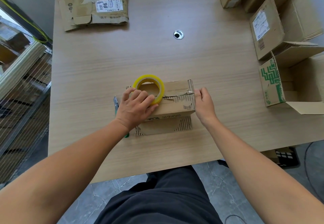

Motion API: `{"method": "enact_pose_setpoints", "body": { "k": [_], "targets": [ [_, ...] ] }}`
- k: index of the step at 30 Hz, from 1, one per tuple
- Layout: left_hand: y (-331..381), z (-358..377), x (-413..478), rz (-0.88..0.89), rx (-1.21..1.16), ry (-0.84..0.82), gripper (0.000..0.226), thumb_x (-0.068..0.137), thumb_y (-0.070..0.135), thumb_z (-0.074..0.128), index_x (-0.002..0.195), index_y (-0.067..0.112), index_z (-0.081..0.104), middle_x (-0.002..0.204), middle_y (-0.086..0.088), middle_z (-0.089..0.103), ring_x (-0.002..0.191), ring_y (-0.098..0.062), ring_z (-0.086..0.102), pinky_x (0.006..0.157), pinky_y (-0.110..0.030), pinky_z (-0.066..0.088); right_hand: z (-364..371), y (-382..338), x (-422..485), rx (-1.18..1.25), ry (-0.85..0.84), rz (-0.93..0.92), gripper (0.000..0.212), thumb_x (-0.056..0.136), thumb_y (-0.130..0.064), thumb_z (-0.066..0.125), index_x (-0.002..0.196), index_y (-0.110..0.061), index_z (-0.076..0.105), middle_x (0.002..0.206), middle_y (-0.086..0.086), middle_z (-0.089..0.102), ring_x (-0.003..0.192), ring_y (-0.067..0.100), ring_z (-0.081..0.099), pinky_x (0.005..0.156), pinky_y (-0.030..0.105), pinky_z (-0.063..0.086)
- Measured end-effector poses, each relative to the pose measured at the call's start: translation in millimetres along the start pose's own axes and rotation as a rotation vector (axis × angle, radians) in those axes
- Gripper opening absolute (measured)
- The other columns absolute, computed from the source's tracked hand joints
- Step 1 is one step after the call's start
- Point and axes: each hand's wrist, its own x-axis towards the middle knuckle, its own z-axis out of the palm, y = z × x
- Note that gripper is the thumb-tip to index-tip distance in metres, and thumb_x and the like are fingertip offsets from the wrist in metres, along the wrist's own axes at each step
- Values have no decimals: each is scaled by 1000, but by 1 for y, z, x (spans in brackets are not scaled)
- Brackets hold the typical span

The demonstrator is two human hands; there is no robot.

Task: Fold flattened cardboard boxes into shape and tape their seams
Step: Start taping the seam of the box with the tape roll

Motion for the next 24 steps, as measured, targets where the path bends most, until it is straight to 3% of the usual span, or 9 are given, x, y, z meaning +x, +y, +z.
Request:
{"method": "enact_pose_setpoints", "body": {
  "k": [4,7,10,11,13,15,19,22,24],
  "targets": [
    [-1,1,-1,-3,-19,-16,24,100,46,55,103,23,59,92,3,53,91,-23,52,104,-42,31,2,3,9,289,-151,328,41,108,-44,39,113,-6,53,95,9,63,80,22,58,63,32,45],
    [-1,0,0,-6,-13,-34,24,100,47,54,105,23,59,92,3,53,91,-23,51,103,-42,30,-11,4,13,17,-227,453,46,102,-43,51,134,-13,36,106,9,64,85,24,61,66,34,48],
    [-1,-1,0,-14,-16,-58,25,101,47,53,105,23,58,93,3,53,92,-23,51,102,-42,30,-13,-9,9,-94,190,17,45,102,-32,46,140,-8,42,126,13,60,115,29,57,101,44,45],
    [-1,-2,0,-15,-9,-61,26,101,48,52,105,23,58,93,3,53,92,-23,51,102,-42,30,-5,-21,6,-110,219,-177,46,103,-31,43,142,-7,45,134,13,57,126,29,51,110,44,39],
    [2,-6,4,-12,8,-81,26,101,47,51,102,22,59,92,2,55,91,-24,53,101,-42,32,18,-39,1,-355,-19,-400,53,107,-32,33,157,-12,33,161,10,35,151,26,25,125,41,15],
    [3,-11,7,25,34,-108,29,102,47,50,97,20,59,90,1,57,89,-25,55,105,-42,33,36,-40,-2,-658,-181,-370,57,110,-39,20,163,-23,8,171,-1,7,157,16,-3,127,40,-4],
    [-11,-30,30,205,59,-82,39,98,50,57,82,16,62,78,-3,59,79,-26,59,107,-39,43,36,-32,1,-669,-165,-327,58,109,-42,11,162,-27,-5,171,-7,-1,156,10,-9,127,41,-6],
    [-33,-61,57,263,-11,-50,42,93,54,64,75,16,64,67,-4,60,67,-27,58,87,-34,51,34,-31,0,-639,-141,-321,60,108,-45,15,162,-28,-3,171,-7,3,156,8,-6,127,41,-2],
    [-63,-85,63,170,-8,-136,46,92,57,60,65,20,60,56,-3,57,53,-26,56,66,-33,46,33,-33,-2,-585,-121,-294,61,107,-50,16,162,-32,-1,171,-8,7,156,5,-4,127,40,3]
  ]
}}
